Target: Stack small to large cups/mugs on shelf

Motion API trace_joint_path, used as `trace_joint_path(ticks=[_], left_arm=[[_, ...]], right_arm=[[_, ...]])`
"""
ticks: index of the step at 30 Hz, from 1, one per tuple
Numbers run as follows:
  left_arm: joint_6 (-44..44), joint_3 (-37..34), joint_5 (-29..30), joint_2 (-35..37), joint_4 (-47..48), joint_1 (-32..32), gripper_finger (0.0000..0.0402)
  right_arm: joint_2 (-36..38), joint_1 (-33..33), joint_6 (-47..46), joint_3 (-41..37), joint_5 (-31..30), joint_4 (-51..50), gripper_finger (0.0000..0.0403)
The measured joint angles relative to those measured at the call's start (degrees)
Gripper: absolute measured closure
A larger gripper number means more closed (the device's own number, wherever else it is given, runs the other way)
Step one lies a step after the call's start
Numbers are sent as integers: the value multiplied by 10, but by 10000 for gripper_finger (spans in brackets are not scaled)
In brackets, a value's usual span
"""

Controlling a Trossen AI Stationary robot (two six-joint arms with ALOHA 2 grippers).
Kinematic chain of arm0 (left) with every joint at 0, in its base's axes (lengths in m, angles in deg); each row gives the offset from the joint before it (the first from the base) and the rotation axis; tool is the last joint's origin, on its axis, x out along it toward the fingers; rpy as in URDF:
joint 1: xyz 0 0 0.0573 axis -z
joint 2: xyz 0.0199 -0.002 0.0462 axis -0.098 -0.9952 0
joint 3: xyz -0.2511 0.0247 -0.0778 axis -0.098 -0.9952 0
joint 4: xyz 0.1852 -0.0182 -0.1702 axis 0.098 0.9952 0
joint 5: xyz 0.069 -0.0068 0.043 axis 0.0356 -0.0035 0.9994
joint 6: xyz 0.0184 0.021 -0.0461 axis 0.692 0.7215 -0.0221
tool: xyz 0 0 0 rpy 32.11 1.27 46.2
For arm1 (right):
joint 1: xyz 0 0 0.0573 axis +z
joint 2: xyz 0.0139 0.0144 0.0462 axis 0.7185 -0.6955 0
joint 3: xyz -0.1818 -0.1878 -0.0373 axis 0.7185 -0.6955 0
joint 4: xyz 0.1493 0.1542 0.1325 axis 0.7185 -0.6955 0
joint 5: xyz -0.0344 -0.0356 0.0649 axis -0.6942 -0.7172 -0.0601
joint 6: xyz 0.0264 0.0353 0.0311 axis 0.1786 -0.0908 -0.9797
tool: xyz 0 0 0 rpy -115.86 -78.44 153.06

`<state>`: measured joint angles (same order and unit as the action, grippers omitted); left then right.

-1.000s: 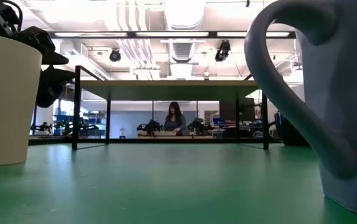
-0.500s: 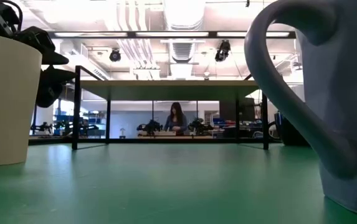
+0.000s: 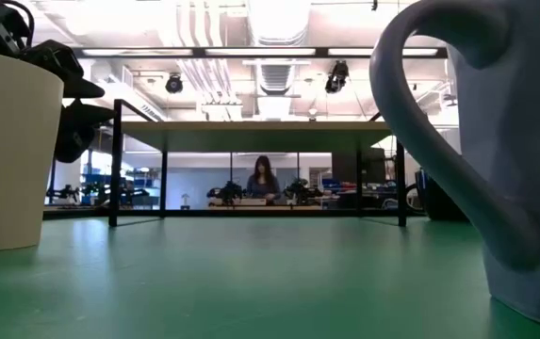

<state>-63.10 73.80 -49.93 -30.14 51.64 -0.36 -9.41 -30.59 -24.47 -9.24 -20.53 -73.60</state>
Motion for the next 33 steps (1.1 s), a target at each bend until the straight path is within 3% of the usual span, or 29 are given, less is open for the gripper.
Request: trace_joint_path(ticks=[28, 33], left_arm=[[0, 0, -2, 0, 0, 0, 268], [0, 0, -2, 0, 0, 0, 268]], right_arm=[[0, 0, 0, 0, 0, 4, 394], [0, 0, -69, 0, 0, 88, 394]])
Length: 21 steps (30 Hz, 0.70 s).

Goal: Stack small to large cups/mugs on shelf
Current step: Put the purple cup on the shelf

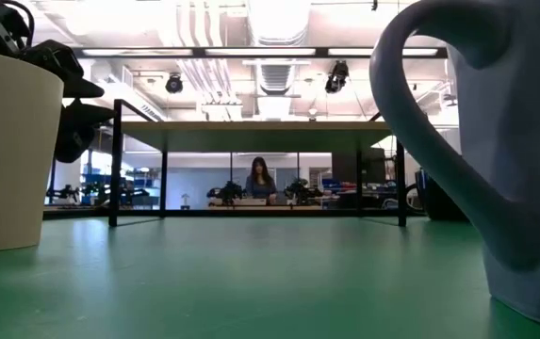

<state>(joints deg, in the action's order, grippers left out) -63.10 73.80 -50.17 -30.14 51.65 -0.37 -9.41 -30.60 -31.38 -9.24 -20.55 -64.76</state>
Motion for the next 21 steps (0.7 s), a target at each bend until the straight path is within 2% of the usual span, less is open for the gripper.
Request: trace_joint_path(ticks=[3, 8, 11, 21], left_arm=[[0, 0, 0, 0, 0, 0, 268], [0, 0, 0, 0, 0, 0, 268], [0, 0, 0, 0, 0, 0, 268], [0, 0, 2, 0, 0, 0, 268]], right_arm=[[-1, 0, -38, 0, -19, 96, 394], [-2, 0, 15, 0, -69, 213, 394], [-3, 0, 28, 0, -71, 237, 394], [-3, 0, -14, 0, -85, 254, 394]])
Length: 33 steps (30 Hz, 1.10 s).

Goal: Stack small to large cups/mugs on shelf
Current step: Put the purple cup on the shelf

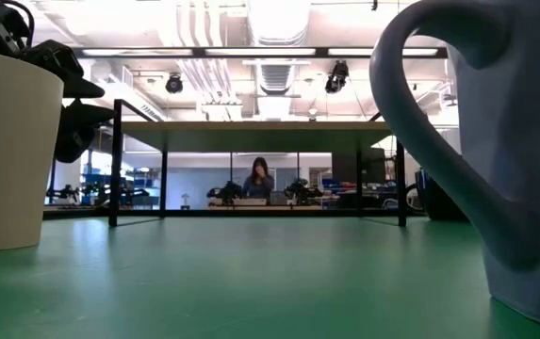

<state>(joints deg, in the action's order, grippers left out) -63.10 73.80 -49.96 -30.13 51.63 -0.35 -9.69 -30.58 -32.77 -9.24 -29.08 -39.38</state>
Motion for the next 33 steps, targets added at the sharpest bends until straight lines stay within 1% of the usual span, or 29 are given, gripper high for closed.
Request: trace_joint_path(ticks=[5, 11, 14, 16, 21, 26, 30, 33], left_arm=[[0, 0, 0, 0, 0, 0, 268], [0, 0, 0, 0, 0, 0, 268], [0, 0, -1, 0, 0, 0, 268], [0, 0, -2, 0, 0, 0, 268], [0, 0, -2, 0, 0, 0, 268], [0, 0, -2, 0, 0, 0, 268], [0, 0, -2, 0, 0, 0, 268], [0, 0, -2, 0, 0, 0, 268]], right_arm=[[-1, 0, -100, 0, 19, 2, 394], [-4, 0, -95, 0, -15, 5, 394], [-14, 0, -97, 0, 13, 3, 394], [-23, 0, -101, 0, 18, 4, 394], [-49, 0, -164, 0, 17, 7, 394], [-64, 0, -159, 0, 10, 35, 394], [-65, 0, -157, 0, -28, 31, 394], [-64, 0, -124, 0, -16, 40, 394]])
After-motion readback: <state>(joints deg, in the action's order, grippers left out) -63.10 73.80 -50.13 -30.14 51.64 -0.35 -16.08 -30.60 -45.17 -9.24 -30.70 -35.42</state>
